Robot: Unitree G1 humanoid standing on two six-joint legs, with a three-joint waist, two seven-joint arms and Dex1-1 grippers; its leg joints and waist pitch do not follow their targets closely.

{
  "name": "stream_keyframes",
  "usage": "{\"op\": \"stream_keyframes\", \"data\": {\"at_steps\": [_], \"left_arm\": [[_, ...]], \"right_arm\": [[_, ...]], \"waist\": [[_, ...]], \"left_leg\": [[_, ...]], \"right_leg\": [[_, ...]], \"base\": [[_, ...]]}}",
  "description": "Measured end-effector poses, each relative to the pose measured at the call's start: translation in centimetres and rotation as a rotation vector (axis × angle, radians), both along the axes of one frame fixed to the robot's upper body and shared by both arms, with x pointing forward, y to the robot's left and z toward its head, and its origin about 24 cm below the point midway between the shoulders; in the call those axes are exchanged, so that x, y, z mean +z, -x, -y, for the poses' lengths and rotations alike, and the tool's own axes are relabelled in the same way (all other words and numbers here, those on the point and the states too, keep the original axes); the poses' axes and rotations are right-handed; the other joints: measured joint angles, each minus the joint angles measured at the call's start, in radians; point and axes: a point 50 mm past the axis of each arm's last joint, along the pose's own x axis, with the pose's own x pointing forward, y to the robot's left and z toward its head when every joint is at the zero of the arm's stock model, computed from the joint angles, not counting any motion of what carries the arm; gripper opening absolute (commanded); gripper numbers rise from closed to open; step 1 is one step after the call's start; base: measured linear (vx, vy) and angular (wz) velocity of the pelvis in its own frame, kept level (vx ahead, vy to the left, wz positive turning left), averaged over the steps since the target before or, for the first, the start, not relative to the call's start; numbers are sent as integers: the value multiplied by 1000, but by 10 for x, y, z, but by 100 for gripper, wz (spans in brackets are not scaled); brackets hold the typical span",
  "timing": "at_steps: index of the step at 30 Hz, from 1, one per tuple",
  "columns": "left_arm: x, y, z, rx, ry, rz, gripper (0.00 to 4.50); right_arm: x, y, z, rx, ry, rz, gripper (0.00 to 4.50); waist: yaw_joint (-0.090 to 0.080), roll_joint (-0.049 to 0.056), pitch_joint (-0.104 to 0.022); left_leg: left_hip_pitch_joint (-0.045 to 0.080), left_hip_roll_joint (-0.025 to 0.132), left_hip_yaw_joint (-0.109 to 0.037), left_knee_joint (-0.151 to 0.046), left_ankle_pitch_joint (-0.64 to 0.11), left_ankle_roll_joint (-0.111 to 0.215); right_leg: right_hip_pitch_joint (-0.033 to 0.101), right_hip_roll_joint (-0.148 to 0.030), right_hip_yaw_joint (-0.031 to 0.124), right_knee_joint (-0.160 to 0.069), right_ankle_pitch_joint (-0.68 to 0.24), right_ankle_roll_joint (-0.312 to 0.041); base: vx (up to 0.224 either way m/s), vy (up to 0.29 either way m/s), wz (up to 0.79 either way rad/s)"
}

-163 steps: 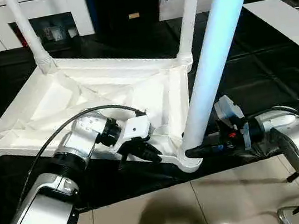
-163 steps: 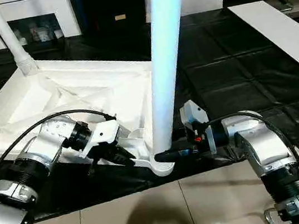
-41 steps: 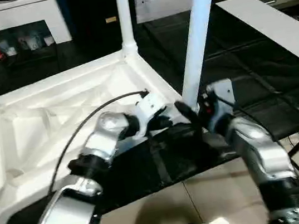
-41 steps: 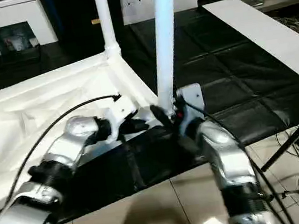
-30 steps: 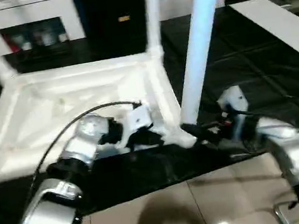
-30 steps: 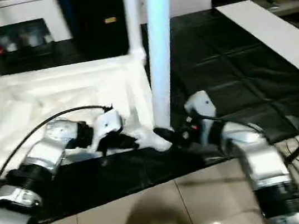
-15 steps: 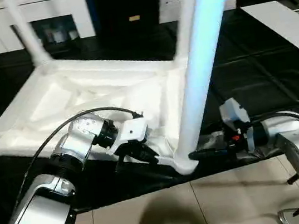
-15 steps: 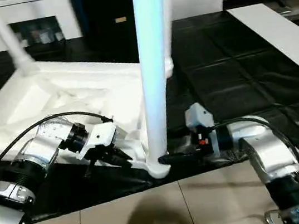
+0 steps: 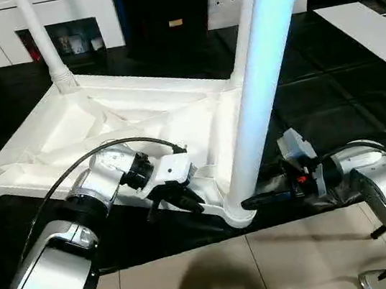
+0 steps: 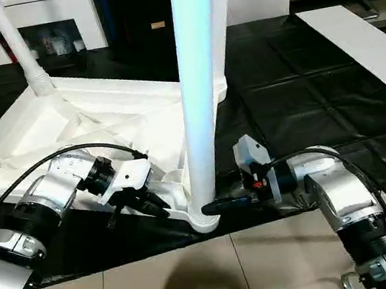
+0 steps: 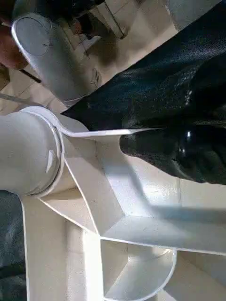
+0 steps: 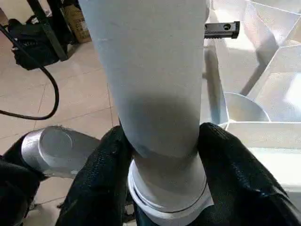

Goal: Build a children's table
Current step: Rotate leg to tighten

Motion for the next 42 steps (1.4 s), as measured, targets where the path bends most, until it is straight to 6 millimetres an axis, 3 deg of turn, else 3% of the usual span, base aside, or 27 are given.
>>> {"op": "stream_keyframes", "data": {"at_steps": [7,9,12,17,19,24,27,28,31,34,38,42], "left_arm": [[-1,0,2,19,17,-32,0],[-3,-1,0,85,38,-57,0],[-6,-7,-4,226,56,-37,0],[-11,-16,5,436,89,-49,0],[-13,-21,18,565,122,-36,0],[-14,-30,44,757,164,-2,0],[-13,-33,52,838,176,25,0],[-13,-34,54,851,177,31,0],[-10,-35,56,851,179,43,0],[-8,-35,57,831,184,69,0],[-5,-35,55,788,181,99,0],[-3,-36,46,774,179,130,0]], "right_arm": [[-3,4,0,-25,-24,-37,190],[-8,8,-3,-101,-59,-55,190],[-15,6,-9,-294,-105,-54,190],[-18,-6,-17,-584,-120,-51,190],[-20,-16,-23,-786,-139,-51,190],[-17,-38,-36,-1059,-132,-32,190],[-14,-50,-46,-1158,-130,-25,190],[-13,-52,-47,-1175,-133,-21,190],[-12,-52,-48,-1194,-152,-9,259],[-11,-51,-48,-1190,-174,10,269],[-11,-44,-39,-1129,-186,35,305],[-23,-31,-41,-976,-177,-5,338]], "waist": [[3,0,0],[3,1,0],[-9,1,0],[-59,3,-1],[-77,3,-1],[-122,9,1],[-136,9,1],[-139,9,1],[-139,8,1],[-129,6,0],[-111,6,0],[-117,5,1]], "left_leg": [[0,0,0,0,0,0],[0,0,0,0,0,0],[5,0,0,0,-2,-8],[17,0,0,-2,0,-11],[17,1,-1,-3,0,-11],[13,3,-8,-3,-1,-10],[10,1,-8,-3,-3,-5],[9,0,-8,-3,-4,-4],[2,-2,-7,-3,-7,1],[0,-9,-5,-3,-7,6],[0,-3,-5,-6,-6,6],[-3,-1,-1,-5,-5,4]], "right_leg": [[0,0,0,0,0,1],[2,0,0,0,-1,2],[7,0,0,0,-1,2],[17,0,-4,-13,-2,4],[21,1,-8,-23,-2,4],[32,-2,-28,-54,-1,5],[31,-2,-24,-55,-1,5],[30,-2,-23,-55,0,5],[27,-2,-16,-49,8,5],[13,-2,0,-24,9,4],[6,2,-1,-15,4,3],[-3,3,1,-9,3,1]], "base": [[0,0,0],[0,0,0],[0,0,0],[0,0,0],[0,0,0],[0,0,0],[0,0,0],[0,0,0],[0,0,0],[0,0,0],[0,0,0],[0,0,0]]}}
